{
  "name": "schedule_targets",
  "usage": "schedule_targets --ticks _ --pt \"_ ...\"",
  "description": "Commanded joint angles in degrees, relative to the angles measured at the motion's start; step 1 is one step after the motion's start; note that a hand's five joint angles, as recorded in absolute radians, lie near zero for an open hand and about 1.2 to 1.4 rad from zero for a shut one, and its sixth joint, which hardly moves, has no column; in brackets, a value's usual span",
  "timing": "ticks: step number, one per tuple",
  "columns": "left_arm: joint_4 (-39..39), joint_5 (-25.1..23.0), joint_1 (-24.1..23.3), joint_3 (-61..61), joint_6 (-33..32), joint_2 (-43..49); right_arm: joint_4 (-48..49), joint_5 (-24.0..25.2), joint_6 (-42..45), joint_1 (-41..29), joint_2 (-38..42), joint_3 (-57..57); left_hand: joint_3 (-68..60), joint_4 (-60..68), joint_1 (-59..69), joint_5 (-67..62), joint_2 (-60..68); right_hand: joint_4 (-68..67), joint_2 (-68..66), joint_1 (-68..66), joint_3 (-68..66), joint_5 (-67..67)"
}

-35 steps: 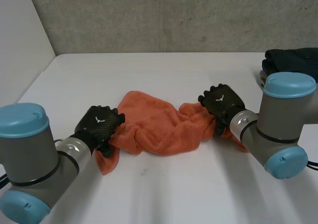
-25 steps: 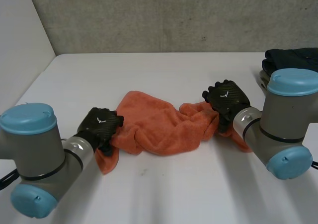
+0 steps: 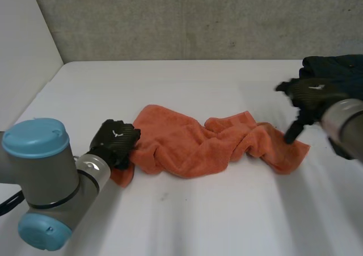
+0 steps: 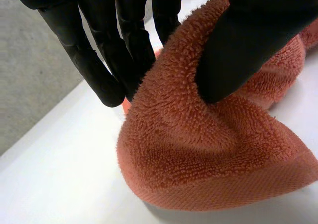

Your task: Fold the laundry.

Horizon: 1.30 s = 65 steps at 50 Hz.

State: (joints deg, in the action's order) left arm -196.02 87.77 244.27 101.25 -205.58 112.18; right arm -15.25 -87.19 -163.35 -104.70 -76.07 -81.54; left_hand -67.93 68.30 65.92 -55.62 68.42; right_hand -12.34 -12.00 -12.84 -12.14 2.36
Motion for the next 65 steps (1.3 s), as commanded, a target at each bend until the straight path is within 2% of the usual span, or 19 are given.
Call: schedule_targets --ticks 1,2,5,10,13,17,28,32,34,35,36,39,44,47,48,53,58,61,65 --pt "-0.5 0.1 -0.1 0.8 0.9 -1.9 -9.0 2.4 -3.6 7.7 -2.1 -1.2 -12.1 11.7 14.1 -14.4 11.6 -6.7 -7.1 -6.2 -6.9 6.7" --pt "-0.6 0.0 -0.1 0.8 1.1 -1.9 -9.8 3.7 -3.4 8.9 -1.4 -2.4 -12.1 11.7 14.1 -14.4 11.6 -11.2 -11.6 -10.7 -11.4 11.2" --pt "-0.5 0.1 -0.1 0.7 1.5 -2.1 -9.8 5.7 -2.9 10.0 -0.1 -4.6 -12.1 11.7 14.1 -14.4 11.6 -13.8 -14.1 -13.3 -14.0 13.8" --pt "-0.4 0.0 0.1 0.6 2.0 -2.1 -5.1 11.4 -2.4 11.4 3.7 -9.4 -12.1 11.7 14.1 -14.4 11.6 -8.5 -8.8 -8.0 -8.6 8.4" --pt "-0.4 0.0 0.2 0.7 2.1 -2.3 -1.2 12.8 -3.1 11.2 5.7 -11.0 -12.1 11.7 14.1 -14.4 11.6 -8.4 -8.8 -7.9 -8.6 8.4" --pt "-0.4 -0.1 0.4 0.8 2.3 -2.8 6.5 12.4 -6.0 9.6 9.3 -12.8 -12.1 11.7 14.1 -14.4 11.6 -8.9 -9.3 -8.4 -9.1 8.9" --pt "0.4 0.1 0.7 0.8 3.3 -3.8 14.4 7.5 -11.5 5.8 14.2 -11.7 -12.1 11.7 14.1 -14.4 11.6 -12.6 -13.0 -12.1 -12.8 12.6" --pt "0.7 0.1 0.7 0.8 3.8 -4.2 16.4 5.3 -12.3 4.5 16.3 -10.6 -12.1 11.7 14.1 -14.4 11.6 -22.4 -22.7 -21.9 -22.6 22.3" --pt "1.0 0.1 0.7 0.8 4.0 -4.6 16.9 4.2 -12.6 4.2 17.0 -10.0 -12.1 11.7 14.1 -14.4 11.6 -45.0 -45.3 -44.5 -45.2 45.0" --pt "1.1 0.2 0.7 0.8 4.0 -4.8 17.3 4.0 -12.8 4.2 17.0 -10.0 -12.1 11.7 14.1 -14.4 11.6 -60.9 -61.3 -60.4 -61.1 60.9" --pt "1.5 0.2 0.8 0.8 4.1 -5.2 17.8 3.3 -13.1 4.4 16.8 -10.3 -12.1 11.7 14.1 -14.4 11.6 -67.6 -67.9 -67.1 -67.8 67.6" --pt "2.7 0.3 1.1 0.7 4.1 -6.4 18.8 2.8 -13.5 4.9 14.7 -10.6 -12.1 11.7 14.1 -14.4 11.6 -67.7 -68.0 -67.2 -67.9 67.6" --pt "8.5 0.2 2.0 0.2 5.6 -14.3 16.7 4.0 -9.9 8.4 4.9 -10.1 -12.1 11.7 14.1 -14.4 11.6 -67.7 -68.0 -67.2 -67.9 67.6" --pt "12.8 -0.5 2.8 -0.8 8.1 -21.4 12.4 7.3 -6.7 11.0 -0.8 -8.9 -12.1 11.7 14.1 -14.4 11.6 -67.7 -68.0 -67.2 -67.9 67.6" --pt "13.8 -0.8 3.1 -1.2 9.0 -23.3 9.2 9.8 -4.9 12.3 -3.1 -7.5 -12.1 11.7 14.1 -14.4 11.6 -67.7 -68.0 -67.2 -67.9 67.6" --pt "17.4 -3.7 5.2 -2.6 13.0 -29.6 2.2 13.4 -2.9 15.0 -6.3 -1.4 -12.1 11.7 14.1 -14.4 11.6 -67.7 -68.0 -67.2 -67.9 67.6" --pt "18.6 -6.0 7.2 -2.8 15.7 -31.7 -1.1 13.7 -2.6 14.6 -2.3 5.9 -12.1 11.7 14.1 -14.4 11.6 -67.7 -68.0 -67.2 -67.9 67.6" --pt "18.7 -5.9 8.4 -2.9 16.3 -28.6 -0.8 13.5 -2.4 12.7 3.4 10.8 -12.1 11.7 14.1 -14.4 11.6 -67.7 -68.0 -67.2 -67.9 67.6" --pt "19.1 -4.9 8.8 -3.3 16.0 -22.0 0.7 12.7 -0.8 9.5 14.9 18.9 -12.1 11.7 14.1 -14.4 11.6 -67.7 -68.0 -67.2 -67.9 67.6"
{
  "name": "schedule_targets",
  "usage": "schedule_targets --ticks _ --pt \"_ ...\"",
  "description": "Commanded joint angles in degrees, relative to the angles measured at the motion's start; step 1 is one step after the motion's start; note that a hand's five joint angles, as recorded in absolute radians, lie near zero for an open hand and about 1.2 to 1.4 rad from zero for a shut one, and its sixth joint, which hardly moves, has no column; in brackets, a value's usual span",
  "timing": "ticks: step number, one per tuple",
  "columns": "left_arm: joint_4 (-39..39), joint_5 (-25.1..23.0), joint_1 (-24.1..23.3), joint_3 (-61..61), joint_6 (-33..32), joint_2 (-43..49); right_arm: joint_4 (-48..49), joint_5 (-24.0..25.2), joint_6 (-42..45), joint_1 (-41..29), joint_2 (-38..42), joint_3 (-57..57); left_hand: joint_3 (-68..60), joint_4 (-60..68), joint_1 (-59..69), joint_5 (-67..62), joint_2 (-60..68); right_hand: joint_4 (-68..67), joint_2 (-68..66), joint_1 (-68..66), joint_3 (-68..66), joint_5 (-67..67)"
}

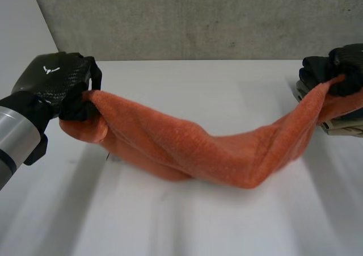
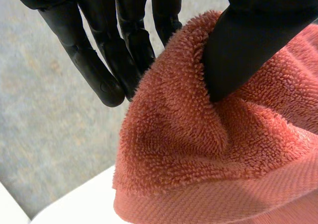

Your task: Fold the laundry.

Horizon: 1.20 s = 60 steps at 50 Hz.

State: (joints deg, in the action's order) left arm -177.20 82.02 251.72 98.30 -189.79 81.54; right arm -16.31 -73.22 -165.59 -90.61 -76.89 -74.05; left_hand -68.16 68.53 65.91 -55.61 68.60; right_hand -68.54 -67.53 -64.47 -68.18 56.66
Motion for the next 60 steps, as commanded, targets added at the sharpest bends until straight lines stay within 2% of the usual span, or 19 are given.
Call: schedule_targets --ticks 1,6,11,12,13,14,15,18,21,24,28,31,36,40,44,47,51,53,60 --pt "0.5 1.0 1.3 -0.4 0.1 9.8 2.0 -1.4 2.0 -5.1 17.6 12.7 -11.8 11.5 14.1 -14.4 11.4 -11.5 -12.5 -15.5 -11.8 13.3" --pt "0.5 2.4 0.6 -0.8 -0.3 15.5 5.6 -2.8 5.3 -8.0 28.5 19.8 -11.8 11.5 14.1 -14.4 11.4 -11.5 -12.5 -15.5 -11.8 13.3" --pt "1.1 4.1 0.4 -2.1 -0.3 18.7 15.7 -9.5 3.4 -9.8 37.0 24.6 -11.8 11.5 14.1 -14.4 11.4 -11.5 -12.5 -15.5 -11.8 13.3" --pt "1.2 4.2 0.4 -2.1 -0.3 18.7 17.3 -10.8 2.7 -10.0 37.5 24.7 -11.8 11.5 14.1 -14.4 11.4 -4.1 -5.1 -8.2 -4.5 6.0" --pt "1.2 4.3 0.3 -2.1 -0.3 18.7 19.0 -12.0 1.9 -10.2 37.9 24.7 -11.8 11.5 14.1 -14.4 11.4 13.8 12.8 9.7 13.4 -11.9" --pt "1.3 4.4 0.3 -2.1 -0.3 18.7 21.8 -13.9 0.4 -10.5 38.0 24.7 -11.8 11.5 14.1 -14.4 11.4 48.3 47.3 44.2 47.9 -46.4" --pt "1.3 4.4 0.2 -2.1 -0.3 18.6 23.1 -14.8 -0.3 -10.8 38.0 24.5 -11.8 11.5 14.1 -14.4 11.4 58.5 57.5 54.5 58.2 -56.7" --pt "1.3 4.5 -0.2 -1.8 -0.3 18.0 24.0 -17.6 -1.0 -12.0 36.4 23.2 -11.8 11.5 14.1 -14.4 11.4 58.5 57.5 54.5 58.2 -56.7" --pt "1.3 4.6 -0.4 -1.4 -0.1 16.8 19.0 -18.4 1.2 -12.4 31.7 20.0 -11.8 11.5 14.1 -14.4 11.4 58.5 57.5 54.5 58.2 -56.7" --pt "1.3 4.4 -0.4 -1.1 -0.1 15.8 13.2 -18.3 4.4 -12.5 27.7 16.7 -11.8 11.5 14.1 -14.4 11.4 58.5 57.5 54.5 58.2 -56.7" --pt "1.3 4.4 -0.5 -0.8 0.0 13.6 1.8 -16.5 13.3 -11.9 20.6 7.5 -11.8 11.5 14.1 -14.4 11.4 58.5 57.5 54.5 58.2 -56.7" --pt "1.3 4.3 -0.5 -0.7 0.0 12.7 -2.0 -15.2 17.3 -10.7 17.7 1.8 -11.8 11.5 14.1 -14.4 11.4 53.3 52.3 49.3 53.0 -51.5" --pt "1.3 4.1 -0.5 -0.4 0.0 11.4 2.7 -8.4 22.4 -7.5 13.6 -9.9 -11.8 11.5 14.1 -14.4 11.4 43.7 42.7 39.7 43.4 -41.9" --pt "1.3 4.0 -0.3 -0.5 0.0 11.3 10.4 -3.3 23.6 -5.9 14.0 -15.4 -11.8 11.5 14.1 -14.4 11.4 43.7 42.7 39.7 43.4 -41.9" --pt "1.3 4.0 -0.3 -0.5 0.0 11.2 17.3 -0.9 24.5 -5.4 16.0 -18.1 -11.8 11.5 14.1 -14.4 11.4 43.6 42.6 39.5 43.2 -41.7" --pt "1.3 4.0 -0.3 -0.6 0.0 11.2 20.3 -0.7 24.8 -5.4 17.7 -18.2 -11.8 11.5 14.1 -14.4 11.4 41.6 40.6 37.5 41.2 -39.7" --pt "1.2 4.1 -0.3 -0.4 0.1 11.2 23.0 -0.8 25.2 -5.4 20.4 -17.8 -11.8 11.5 14.1 -14.4 11.4 27.1 26.1 23.1 26.8 -25.3" --pt "1.2 4.1 -0.3 -0.2 -0.1 11.2 24.1 -1.1 25.7 -5.3 21.3 -16.9 -11.8 11.5 14.1 -14.4 11.4 -9.3 -10.3 -13.3 -9.6 11.1" --pt "-0.5 3.0 0.7 -2.3 -1.2 14.9 29.6 -5.0 24.3 -5.5 18.0 -13.1 -11.8 11.5 14.1 -14.4 11.4 -11.5 -12.5 -15.5 -11.8 13.3"
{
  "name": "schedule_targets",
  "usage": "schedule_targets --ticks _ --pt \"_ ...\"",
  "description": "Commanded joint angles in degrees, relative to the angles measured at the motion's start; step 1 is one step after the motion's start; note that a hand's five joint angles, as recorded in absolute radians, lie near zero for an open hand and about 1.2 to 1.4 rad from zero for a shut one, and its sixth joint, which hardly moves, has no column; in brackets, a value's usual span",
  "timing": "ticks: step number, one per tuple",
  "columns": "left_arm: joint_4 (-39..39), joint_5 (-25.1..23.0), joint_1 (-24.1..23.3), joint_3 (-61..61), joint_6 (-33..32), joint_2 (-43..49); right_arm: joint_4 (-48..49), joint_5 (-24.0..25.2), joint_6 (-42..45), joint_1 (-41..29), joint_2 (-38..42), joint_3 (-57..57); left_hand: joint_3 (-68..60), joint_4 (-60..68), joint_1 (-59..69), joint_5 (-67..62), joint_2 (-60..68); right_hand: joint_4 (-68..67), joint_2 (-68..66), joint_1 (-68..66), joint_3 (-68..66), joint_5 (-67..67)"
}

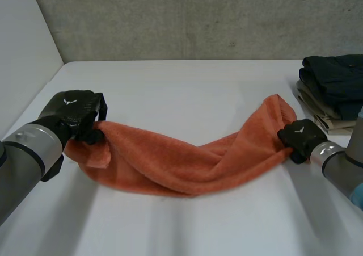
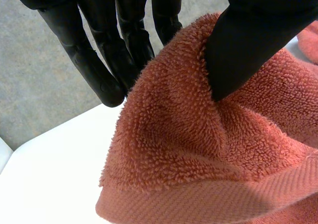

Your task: Fold the laundry.

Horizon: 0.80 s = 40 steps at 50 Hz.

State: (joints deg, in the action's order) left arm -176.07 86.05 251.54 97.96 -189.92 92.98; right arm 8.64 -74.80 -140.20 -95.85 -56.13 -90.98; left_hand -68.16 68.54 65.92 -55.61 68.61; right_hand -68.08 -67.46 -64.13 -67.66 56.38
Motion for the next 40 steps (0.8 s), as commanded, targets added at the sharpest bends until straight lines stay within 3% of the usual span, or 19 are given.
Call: schedule_targets --ticks 1,5,12,18,21,24,31,35,40 --pt "-2.3 -1.5 1.2 -3.1 -1.5 4.7 5.5 -3.5 -1.4 -0.6 -3.3 4.6 -11.8 11.5 14.1 -14.4 11.4 -11.9 -12.5 -15.9 -12.3 13.6" --pt "-6.1 -1.7 2.6 -12.9 -4.5 12.1 10.5 -3.3 -3.3 -2.7 -3.6 12.1 -11.8 11.5 14.1 -14.4 11.4 -11.9 -12.5 -15.9 -12.3 13.6" --pt "-11.9 0.3 3.3 -39.3 -6.7 22.6 16.4 -5.0 -12.5 -4.6 1.3 36.7 -11.8 11.5 14.1 -14.4 11.4 -11.9 -12.5 -15.9 -12.3 13.6" --pt "-28.3 6.2 4.0 -50.4 -3.4 21.8 19.3 -15.8 -23.9 -4.3 3.6 53.0 -11.8 11.5 14.1 -14.4 11.4 -11.9 -12.5 -15.9 -12.3 13.6" --pt "-36.4 8.1 4.7 -48.5 -1.4 20.6 20.0 -17.8 -26.3 -3.8 4.3 56.2 -11.8 11.5 14.1 -14.4 11.4 -11.9 -12.5 -15.9 -12.3 13.6" --pt "-37.8 7.6 5.2 -45.2 -0.8 20.0 19.3 -16.6 -27.1 -3.6 4.9 56.8 -11.8 11.5 14.1 -14.4 11.4 -11.9 -12.5 -15.9 -12.3 13.6" --pt "-35.8 1.9 6.9 -30.9 0.3 18.6 12.7 -9.0 -28.9 -2.8 3.6 49.1 -11.8 11.5 14.1 -14.4 11.4 -11.9 -12.5 -15.9 -12.3 13.6" --pt "-35.7 -0.8 7.1 -20.1 0.7 18.7 8.9 -2.0 -28.5 -3.2 1.8 38.0 -11.8 11.5 14.1 -14.4 11.4 -11.9 -12.5 -15.9 -12.3 13.6" --pt "-35.6 -3.0 7.4 -10.0 0.3 19.9 5.7 2.1 -25.7 -3.1 1.0 26.7 -11.8 11.5 14.1 -14.4 11.4 -11.9 -12.5 -15.9 -12.3 13.6"
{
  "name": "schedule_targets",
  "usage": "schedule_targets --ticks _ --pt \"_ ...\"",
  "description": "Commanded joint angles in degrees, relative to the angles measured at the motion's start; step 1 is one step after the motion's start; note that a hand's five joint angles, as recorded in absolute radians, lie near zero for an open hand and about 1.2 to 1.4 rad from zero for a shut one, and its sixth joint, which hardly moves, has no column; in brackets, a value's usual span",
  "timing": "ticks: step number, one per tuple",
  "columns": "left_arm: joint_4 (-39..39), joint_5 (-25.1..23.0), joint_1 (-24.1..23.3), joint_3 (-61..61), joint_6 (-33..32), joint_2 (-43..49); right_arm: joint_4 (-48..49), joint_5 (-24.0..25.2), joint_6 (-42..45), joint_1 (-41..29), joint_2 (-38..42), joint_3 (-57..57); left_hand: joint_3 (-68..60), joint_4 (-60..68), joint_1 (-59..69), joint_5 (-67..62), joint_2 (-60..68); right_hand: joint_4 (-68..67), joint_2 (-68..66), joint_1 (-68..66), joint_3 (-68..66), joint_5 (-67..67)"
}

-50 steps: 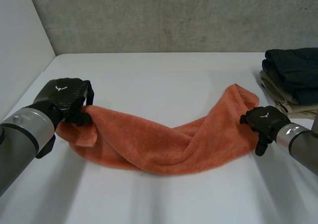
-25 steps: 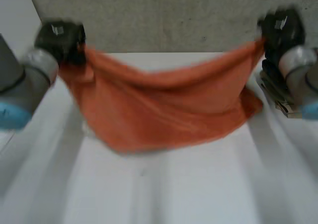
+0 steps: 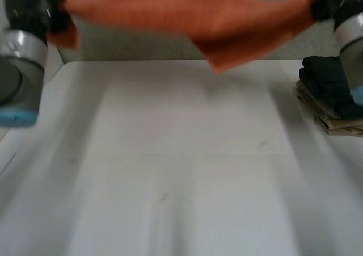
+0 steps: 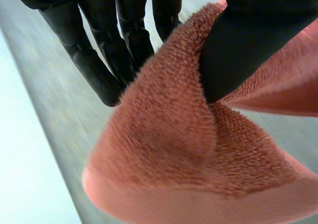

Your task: Fold the laundry.

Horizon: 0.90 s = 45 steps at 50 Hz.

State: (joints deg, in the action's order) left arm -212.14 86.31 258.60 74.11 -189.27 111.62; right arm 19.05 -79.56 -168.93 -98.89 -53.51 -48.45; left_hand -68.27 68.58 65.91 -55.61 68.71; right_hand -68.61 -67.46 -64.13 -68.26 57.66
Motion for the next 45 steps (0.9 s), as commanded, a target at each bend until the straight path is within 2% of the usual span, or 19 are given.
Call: schedule_targets --ticks 1,6,12,17,21,22,23,29,33,39,45 --pt "0.7 -3.6 0.4 15.1 -0.5 1.5 -5.1 7.1 3.9 0.0 -1.6 -17.5 -11.7 11.4 14.1 -14.4 11.3 -11.4 -12.5 -15.9 -11.7 12.3" --pt "2.6 -4.7 1.0 22.2 -1.7 2.7 -9.5 6.4 10.5 1.2 -1.5 -24.9 -11.7 11.4 14.1 -14.4 11.3 -11.4 -12.5 -15.9 -11.7 12.3" --pt "10.9 -5.5 1.5 27.0 -8.0 2.5 -20.5 4.1 21.0 3.4 -2.4 -30.4 -11.7 11.4 14.1 -14.4 11.3 -11.4 -12.5 -15.9 -11.7 12.3" --pt "14.8 -6.2 2.2 27.1 -12.4 2.5 -23.5 4.2 23.2 4.1 -3.4 -33.5 -2.5 2.2 4.9 -5.2 2.1 -11.4 -12.5 -15.9 -11.7 12.3" --pt "14.8 -7.7 3.1 27.5 -14.8 1.8 -22.4 4.1 22.3 4.0 -4.5 -35.1 14.3 -14.6 -11.9 11.6 -14.7 -11.4 -12.5 -15.9 -11.7 12.3" --pt "15.0 -8.6 3.3 27.8 -15.6 1.1 -21.8 4.1 21.9 4.0 -4.9 -35.5 28.5 -28.8 -26.1 25.8 -28.9 -11.4 -12.5 -15.9 -11.7 12.3" --pt "15.2 -8.8 3.3 28.0 -16.0 0.7 -21.5 4.0 21.6 4.0 -5.1 -35.6 34.1 -34.4 -31.8 31.5 -34.6 -11.4 -12.5 -15.9 -11.7 12.3" --pt "15.2 -8.5 4.8 32.2 -16.9 -3.6 -20.3 3.9 20.2 4.1 -5.8 -36.1 46.4 -46.7 -44.1 43.8 -46.9 -11.4 -12.5 -15.9 -11.7 12.3" --pt "15.6 -7.6 5.8 36.7 -16.5 -9.0 -20.3 3.8 19.9 4.1 -6.1 -36.3 46.1 -46.4 -43.8 43.5 -46.6 -11.4 -12.5 -15.9 -11.7 12.3" --pt "18.5 -9.0 6.0 43.4 -16.1 -15.4 -20.1 3.4 20.1 3.8 -6.0 -36.8 28.3 -28.6 -25.9 25.6 -28.7 -11.4 -12.5 -15.9 -11.7 12.3" --pt "21.3 -12.1 5.8 47.2 -17.4 -16.6 -20.1 3.4 20.3 3.6 -5.9 -37.2 27.1 -27.4 -24.7 24.4 -27.5 -11.4 -12.5 -15.9 -11.7 12.3"
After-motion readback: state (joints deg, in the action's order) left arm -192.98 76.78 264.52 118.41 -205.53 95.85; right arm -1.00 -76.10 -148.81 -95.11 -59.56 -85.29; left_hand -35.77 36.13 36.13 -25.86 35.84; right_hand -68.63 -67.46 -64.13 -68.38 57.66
